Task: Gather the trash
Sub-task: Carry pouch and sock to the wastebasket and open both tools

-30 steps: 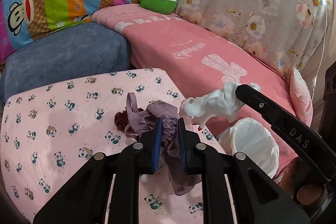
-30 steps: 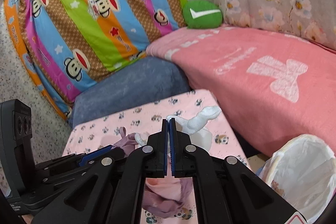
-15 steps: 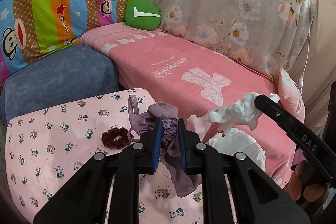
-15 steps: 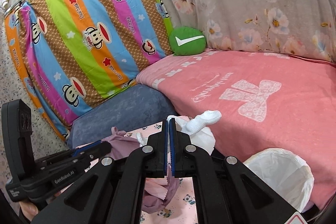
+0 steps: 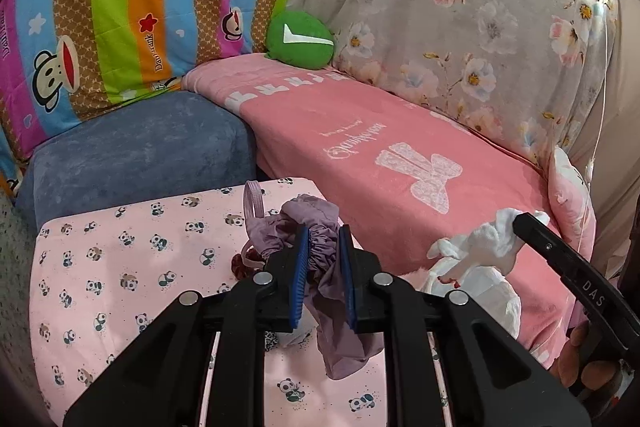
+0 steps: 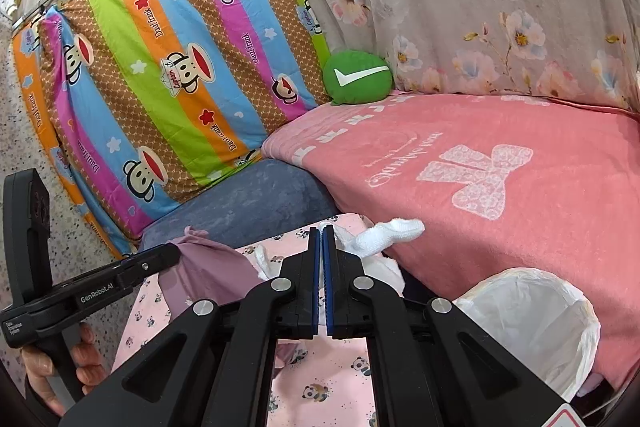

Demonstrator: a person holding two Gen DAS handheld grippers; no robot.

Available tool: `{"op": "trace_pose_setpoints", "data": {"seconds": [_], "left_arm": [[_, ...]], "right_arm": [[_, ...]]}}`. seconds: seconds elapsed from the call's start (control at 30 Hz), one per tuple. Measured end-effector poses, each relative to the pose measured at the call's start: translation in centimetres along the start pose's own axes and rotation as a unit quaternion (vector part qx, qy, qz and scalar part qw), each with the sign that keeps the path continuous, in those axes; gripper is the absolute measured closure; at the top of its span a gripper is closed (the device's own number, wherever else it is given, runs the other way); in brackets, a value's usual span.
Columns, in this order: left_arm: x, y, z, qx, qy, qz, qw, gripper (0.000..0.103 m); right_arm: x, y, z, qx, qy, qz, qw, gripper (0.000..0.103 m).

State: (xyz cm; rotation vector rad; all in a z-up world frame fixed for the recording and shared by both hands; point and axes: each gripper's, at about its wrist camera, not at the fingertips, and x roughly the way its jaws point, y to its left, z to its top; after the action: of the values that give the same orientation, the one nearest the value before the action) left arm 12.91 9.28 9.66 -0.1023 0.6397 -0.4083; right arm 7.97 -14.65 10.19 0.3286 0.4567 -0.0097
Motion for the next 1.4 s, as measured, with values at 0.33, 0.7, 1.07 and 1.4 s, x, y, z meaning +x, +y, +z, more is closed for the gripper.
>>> {"op": "trace_pose_setpoints", "data": {"seconds": [0.33,0.7,1.07,1.4], "left_arm": [[-1.4,0.7,0.7,-0.012,-0.021,0.001,0.9997,0.088],[-0.7,-1.7,1.4,0.01,-0.019,-0.02,0.9996,0.088],[1.8,-8.1,1.5,0.048,-0.002,-0.07,0.9964,0.088],[4.8,-14.5,0.5,0.083,0.027,-0.107,0.9904,0.087]], "right_arm": [[-0.2,0.8,-0.3,-0.007,0.002,0.009,1.0,0.099],[-0.5,0.9,-0.3,-0.01,0.0,0.003,1.0,0.099],[-3.1,-3.5,-0.1,0.009,-0.011,-0.036,0.999,0.099],[-5.5,-9.4,-0.6,0.042,-0.013,-0.077,0.996,0.099]]}}
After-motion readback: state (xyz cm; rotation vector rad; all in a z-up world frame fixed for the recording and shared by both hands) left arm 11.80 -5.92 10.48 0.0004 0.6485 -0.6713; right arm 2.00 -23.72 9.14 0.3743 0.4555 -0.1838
